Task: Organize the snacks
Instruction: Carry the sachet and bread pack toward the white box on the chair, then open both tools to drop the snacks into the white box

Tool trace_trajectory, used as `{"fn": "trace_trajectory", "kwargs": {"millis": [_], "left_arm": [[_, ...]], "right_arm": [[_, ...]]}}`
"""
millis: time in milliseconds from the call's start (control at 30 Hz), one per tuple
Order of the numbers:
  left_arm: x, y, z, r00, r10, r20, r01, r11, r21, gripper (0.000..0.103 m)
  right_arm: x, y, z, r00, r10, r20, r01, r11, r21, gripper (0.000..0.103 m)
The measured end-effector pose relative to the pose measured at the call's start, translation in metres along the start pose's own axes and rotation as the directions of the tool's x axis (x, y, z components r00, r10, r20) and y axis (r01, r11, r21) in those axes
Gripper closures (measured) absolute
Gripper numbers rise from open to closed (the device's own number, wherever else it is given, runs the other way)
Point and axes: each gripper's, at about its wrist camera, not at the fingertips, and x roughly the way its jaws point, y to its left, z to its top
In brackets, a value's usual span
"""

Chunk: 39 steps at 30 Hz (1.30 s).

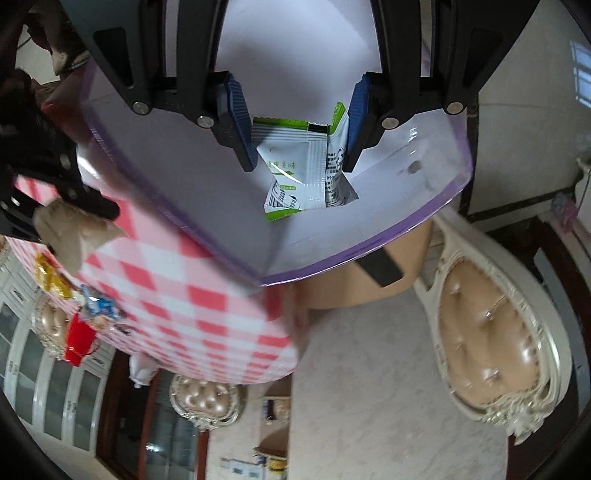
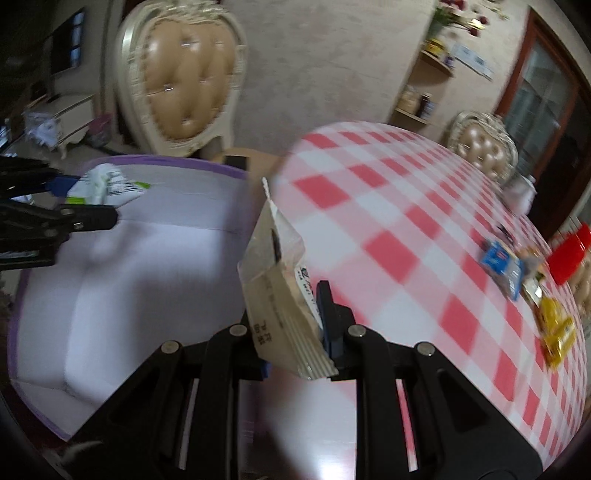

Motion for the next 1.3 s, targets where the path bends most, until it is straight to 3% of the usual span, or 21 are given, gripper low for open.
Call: {"fn": "trace_trajectory", "kwargs": {"millis": [367, 433, 567, 867, 1000, 1133, 1233, 1300], "left_arm": [[0.019, 0.022, -0.004, 0.996, 0.066, -0.058, -0.068, 0.997, -0.031, 0.055], [0.022, 0.027, -0.004, 0.994, 0.083, -0.076, -0.088, 0.995, -0.054, 0.053], [0.021, 0.031, -0.002, 0.992, 0.096, -0.087, -0.103, 0.991, -0.084, 0.036], [0.014, 0.008, 0.012, 0.992, 0.11, -0.067, -0.113, 0.993, -0.037, 0.033], [0.014, -0.026, 0.04, 0.998, 0.06, -0.023, -0.061, 0.998, -0.022, 0.029], [0.019, -0.09, 0.074, 0.998, -0.04, 0.051, 0.038, 0.999, 0.036, 0.02], [0.031, -0.161, 0.099, 0.983, -0.175, 0.064, 0.166, 0.978, 0.123, 0.02], [0.043, -0.208, 0.111, 0.968, -0.244, 0.061, 0.229, 0.956, 0.186, 0.019]], "right_arm": [[0.012, 0.072, 0.0, 0.989, 0.135, -0.053, -0.141, 0.981, -0.131, 0.079], [0.015, 0.076, -0.001, 0.983, 0.169, -0.07, -0.177, 0.976, -0.13, 0.075], [0.015, 0.078, -0.004, 0.98, 0.188, -0.065, -0.195, 0.974, -0.116, 0.036], [0.006, 0.062, -0.005, 0.982, 0.185, -0.036, -0.187, 0.979, -0.086, 0.034], [-0.011, 0.019, -0.01, 0.99, 0.141, 0.013, -0.14, 0.99, -0.024, 0.034], [-0.025, -0.073, -0.025, 0.999, 0.03, 0.041, -0.036, 0.987, 0.156, 0.028], [-0.036, -0.147, -0.05, 0.998, -0.06, 0.024, 0.049, 0.952, 0.302, 0.024], [-0.041, -0.204, -0.076, 0.994, -0.111, -0.001, 0.101, 0.9, 0.424, 0.024]]}}
